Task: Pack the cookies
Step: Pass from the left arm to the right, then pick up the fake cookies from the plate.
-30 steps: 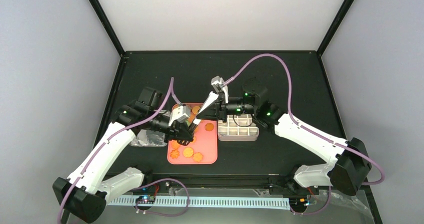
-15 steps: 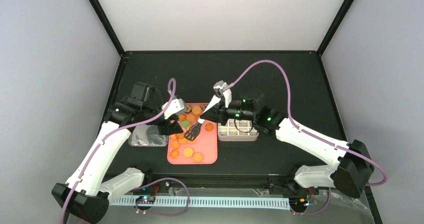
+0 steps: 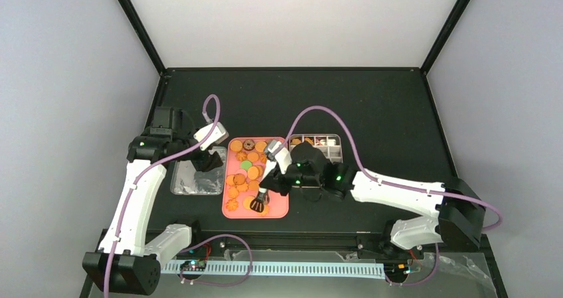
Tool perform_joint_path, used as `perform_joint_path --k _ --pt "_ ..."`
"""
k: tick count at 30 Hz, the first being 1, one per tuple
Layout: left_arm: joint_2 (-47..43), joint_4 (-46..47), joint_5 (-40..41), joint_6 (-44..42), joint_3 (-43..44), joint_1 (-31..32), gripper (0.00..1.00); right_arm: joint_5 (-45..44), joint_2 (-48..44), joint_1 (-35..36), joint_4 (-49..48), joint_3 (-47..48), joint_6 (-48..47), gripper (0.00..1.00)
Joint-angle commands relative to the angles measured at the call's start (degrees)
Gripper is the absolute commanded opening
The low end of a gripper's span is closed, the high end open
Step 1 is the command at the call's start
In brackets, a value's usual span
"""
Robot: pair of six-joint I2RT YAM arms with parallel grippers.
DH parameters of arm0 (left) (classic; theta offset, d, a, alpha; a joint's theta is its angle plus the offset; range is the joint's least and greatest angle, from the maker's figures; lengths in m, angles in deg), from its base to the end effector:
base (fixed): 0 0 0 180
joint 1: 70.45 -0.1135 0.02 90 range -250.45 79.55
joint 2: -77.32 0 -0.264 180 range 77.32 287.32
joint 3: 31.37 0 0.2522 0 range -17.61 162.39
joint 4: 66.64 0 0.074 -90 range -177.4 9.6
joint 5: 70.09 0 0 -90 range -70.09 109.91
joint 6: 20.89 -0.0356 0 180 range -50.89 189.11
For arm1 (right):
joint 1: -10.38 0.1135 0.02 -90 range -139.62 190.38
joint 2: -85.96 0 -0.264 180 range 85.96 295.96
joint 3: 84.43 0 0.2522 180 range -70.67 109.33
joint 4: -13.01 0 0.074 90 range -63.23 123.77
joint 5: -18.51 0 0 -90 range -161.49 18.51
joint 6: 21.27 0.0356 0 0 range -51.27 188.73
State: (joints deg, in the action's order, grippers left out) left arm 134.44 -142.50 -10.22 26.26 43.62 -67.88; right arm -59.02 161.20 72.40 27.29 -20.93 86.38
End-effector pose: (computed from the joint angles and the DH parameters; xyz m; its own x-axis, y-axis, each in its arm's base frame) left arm 0.1713 -0.0256 0.3237 -0.4139 0.6074 -0.6781 0.7994 0.5988 0.0484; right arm 0.1327 0.2662 0.2698 -0.4852 -0.2822 -0.8276 -0.8460 0.3907 0.3627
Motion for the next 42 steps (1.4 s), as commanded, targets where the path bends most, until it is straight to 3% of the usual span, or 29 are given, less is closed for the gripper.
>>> perform_joint_path --k 1,13,24,26,30,33,42 --pt "0.48 0.01 -1.94 -0.79 -0.73 -0.45 0.65 -8.82 2.25 4.26 0.06 0.12 -2.44 0.32" --pt "0.06 0.19 -2.93 -0.41 -1.03 -0.37 0.65 -21.48 5.56 10.85 2.26 2.0 -5.32 0.34" --pt "0.07 0.43 -4.1 0.37 -0.86 -0.38 0.65 -25.02 6.62 11.89 3.44 3.16 -6.23 0.34" --pt "-0.04 0.58 -4.12 0.32 -0.92 -0.4 0.64 -25.27 6.55 11.86 3.33 3.39 -6.23 0.31" --pt "-0.14 0.63 -4.13 0.31 -1.02 -0.4 0.64 -26.32 5.73 11.9 3.39 3.53 -5.79 0.1" --pt "0.11 0.59 -4.19 0.44 -1.2 -0.44 0.64 -26.91 4.36 11.88 2.96 3.33 -5.49 0.01" --pt "0.05 0.42 -4.17 0.66 -0.9 -0.38 0.62 -27.85 -3.13 7.89 5.32 5.01 -5.51 0.01"
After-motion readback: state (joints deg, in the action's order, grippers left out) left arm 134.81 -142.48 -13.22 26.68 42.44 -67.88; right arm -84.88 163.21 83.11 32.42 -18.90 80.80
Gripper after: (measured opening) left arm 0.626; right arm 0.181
